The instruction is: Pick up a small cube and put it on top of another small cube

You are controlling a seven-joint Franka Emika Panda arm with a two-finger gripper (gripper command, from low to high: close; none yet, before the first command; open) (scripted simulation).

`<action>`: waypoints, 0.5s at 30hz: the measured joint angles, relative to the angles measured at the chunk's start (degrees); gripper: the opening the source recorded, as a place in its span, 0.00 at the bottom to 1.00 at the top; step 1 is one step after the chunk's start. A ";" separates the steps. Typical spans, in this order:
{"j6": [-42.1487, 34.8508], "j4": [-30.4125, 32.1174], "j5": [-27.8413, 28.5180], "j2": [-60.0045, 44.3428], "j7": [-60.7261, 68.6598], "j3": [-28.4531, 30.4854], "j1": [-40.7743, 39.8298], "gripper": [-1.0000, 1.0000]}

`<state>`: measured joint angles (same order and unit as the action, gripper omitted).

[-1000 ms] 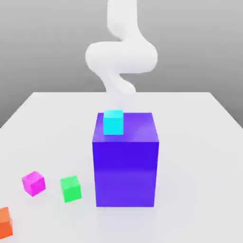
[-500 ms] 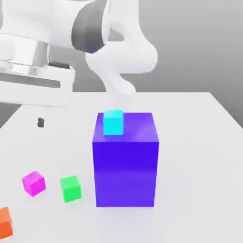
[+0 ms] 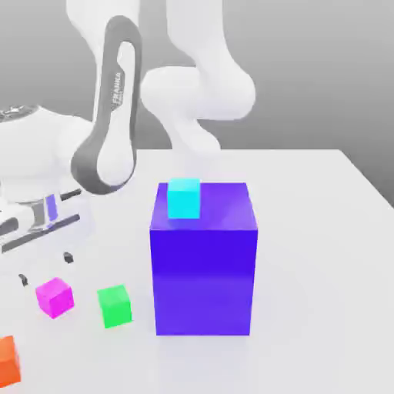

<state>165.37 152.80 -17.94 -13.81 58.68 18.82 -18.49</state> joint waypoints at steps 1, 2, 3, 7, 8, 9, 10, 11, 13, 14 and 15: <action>1.50 -0.49 -2.11 -2.02 1.71 -2.37 -1.93 0.50; 3.01 -1.01 -4.07 -4.04 3.31 -4.60 -3.74 0.50; 4.43 -1.46 -5.49 -5.84 4.50 -6.65 -5.48 0.00; 4.34 -1.46 -5.52 -5.83 4.53 -6.65 -5.48 0.00; 4.29 -1.46 -5.53 -5.83 4.54 -6.64 -5.48 0.00; 5.01 -1.69 -6.27 -6.73 5.16 -7.66 -6.34 0.00; 4.58 -1.54 -5.87 -6.18 4.81 -7.13 -5.88 0.00; 3.59 -1.19 -4.69 -4.89 3.85 -5.84 -4.85 0.00; 0.99 -0.24 -0.76 -1.32 0.80 -2.49 -2.38 0.00; -0.43 0.27 1.48 0.67 -0.88 -0.52 -0.92 0.00; -1.88 0.79 4.32 2.77 -2.98 0.99 -0.03 0.00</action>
<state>163.49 153.59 -13.62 -11.03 55.70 19.81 -18.51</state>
